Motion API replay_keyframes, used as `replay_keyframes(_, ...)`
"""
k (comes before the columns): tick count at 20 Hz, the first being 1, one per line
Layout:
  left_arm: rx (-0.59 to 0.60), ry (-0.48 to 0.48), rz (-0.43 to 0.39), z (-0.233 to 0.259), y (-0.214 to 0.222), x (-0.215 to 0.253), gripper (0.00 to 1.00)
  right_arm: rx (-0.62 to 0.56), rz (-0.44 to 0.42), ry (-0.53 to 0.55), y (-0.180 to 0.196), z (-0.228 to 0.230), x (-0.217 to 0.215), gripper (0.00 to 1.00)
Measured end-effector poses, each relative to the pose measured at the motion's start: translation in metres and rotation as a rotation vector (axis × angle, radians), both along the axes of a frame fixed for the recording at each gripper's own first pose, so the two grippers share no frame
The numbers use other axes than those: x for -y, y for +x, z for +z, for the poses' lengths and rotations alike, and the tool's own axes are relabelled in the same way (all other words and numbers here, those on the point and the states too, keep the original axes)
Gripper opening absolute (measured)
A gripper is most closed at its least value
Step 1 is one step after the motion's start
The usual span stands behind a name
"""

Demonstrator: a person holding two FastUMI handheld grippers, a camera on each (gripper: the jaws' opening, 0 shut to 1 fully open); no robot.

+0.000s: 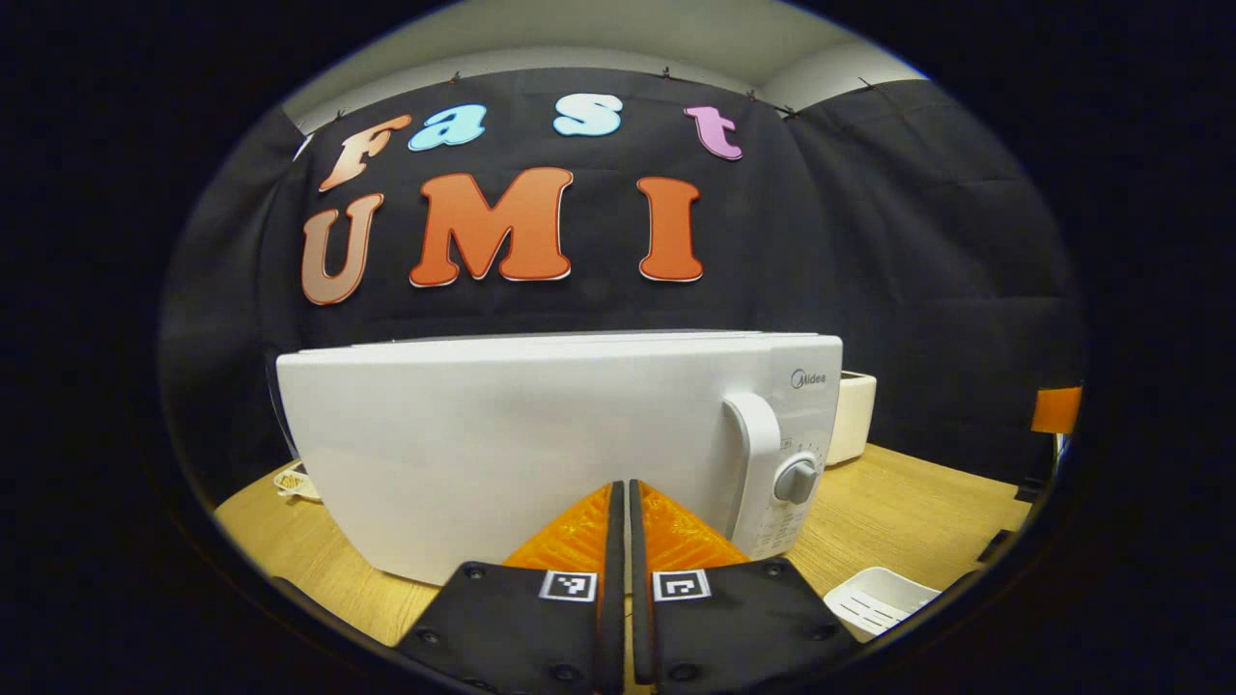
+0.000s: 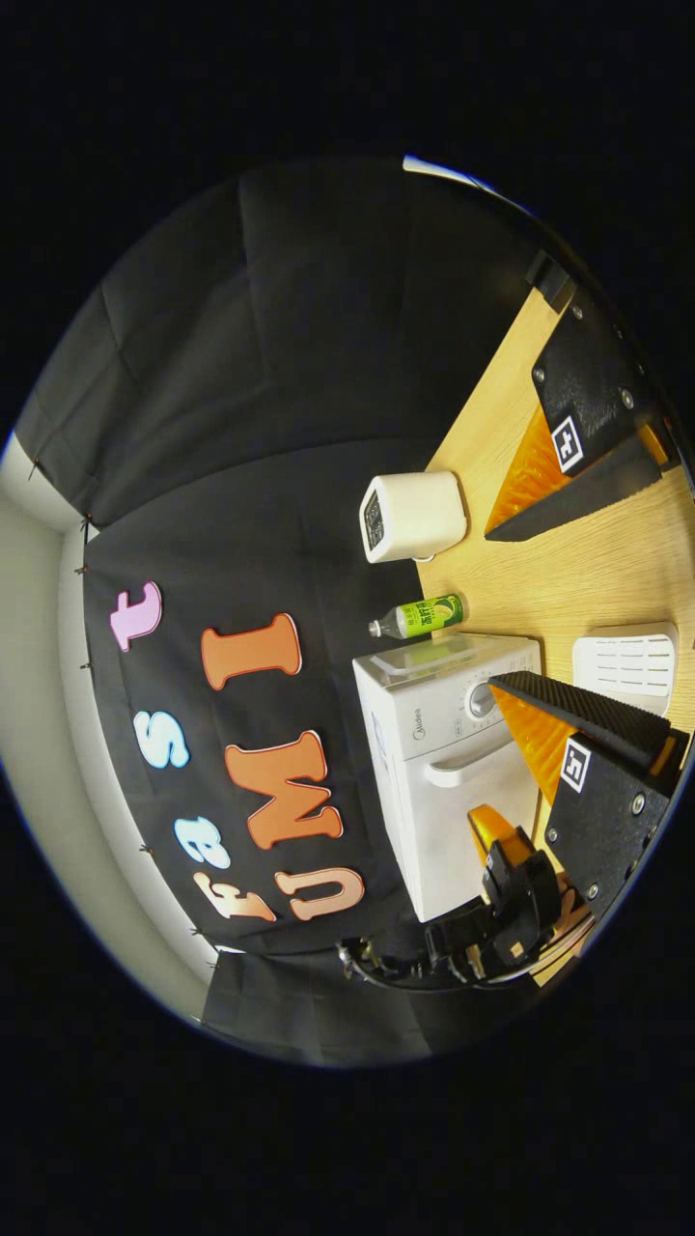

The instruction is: Open the microwave oven with the left hand, put the food in, and close the microwave oven.

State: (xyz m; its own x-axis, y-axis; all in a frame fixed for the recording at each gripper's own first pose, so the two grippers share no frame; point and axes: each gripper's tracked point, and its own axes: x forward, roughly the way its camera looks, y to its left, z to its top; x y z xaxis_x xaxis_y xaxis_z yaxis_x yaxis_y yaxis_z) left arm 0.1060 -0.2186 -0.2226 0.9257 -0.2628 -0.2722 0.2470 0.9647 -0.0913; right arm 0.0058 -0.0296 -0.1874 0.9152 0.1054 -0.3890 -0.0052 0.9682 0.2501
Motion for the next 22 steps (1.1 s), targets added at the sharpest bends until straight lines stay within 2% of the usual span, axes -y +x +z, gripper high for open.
replay_keyframes(1, 0.017, -0.004, -0.007, 0.013, -0.007, -0.005, 0.11, 0.009, 0.008, -0.001, -0.001, 0.006, -0.006, 0.84)
replay_keyframes(2, 0.038, -0.01, -0.004, 0.027, -0.013, -0.015, 0.29, 0.022, 0.011, -0.003, -0.001, 0.012, -0.01, 0.84)
replay_keyframes(4, 0.07, -0.027, 0.008, 0.051, -0.027, -0.034, 0.52, 0.05, 0.021, -0.021, -0.001, 0.022, -0.02, 0.84)
replay_keyframes(5, 0.083, -0.037, 0.013, 0.063, -0.034, -0.045, 0.48, 0.064, 0.026, -0.035, -0.001, 0.029, -0.025, 0.84)
replay_keyframes(7, 0.098, -0.052, 0.027, 0.085, -0.048, -0.069, 0.61, 0.102, 0.033, -0.068, 0.0, 0.043, -0.035, 0.86)
replay_keyframes(8, 0.099, -0.058, 0.037, 0.094, -0.054, -0.083, 0.72, 0.125, 0.035, -0.086, 0.0, 0.053, -0.039, 0.86)
replay_keyframes(10, 0.094, -0.079, 0.049, 0.106, -0.069, -0.106, 0.77, 0.167, 0.042, -0.115, 0.0, 0.068, -0.05, 0.87)
replay_keyframes(12, 0.091, -0.09, 0.071, 0.114, -0.083, -0.131, 0.92, 0.204, 0.054, -0.124, -0.002, 0.079, -0.062, 0.87)
replay_keyframes(15, 0.137, -0.049, 0.144, 0.138, -0.1, -0.18, 0.89, 0.249, 0.09, -0.13, -0.006, 0.092, -0.084, 0.89)
replay_keyframes(16, 0.148, -0.042, 0.163, 0.144, -0.104, -0.193, 0.94, 0.262, 0.097, -0.141, -0.005, 0.095, -0.089, 0.89)
replay_keyframes(22, 0.158, -0.029, 0.242, 0.159, -0.124, -0.248, 0.94, 0.329, 0.116, -0.161, -0.006, 0.117, -0.116, 0.91)
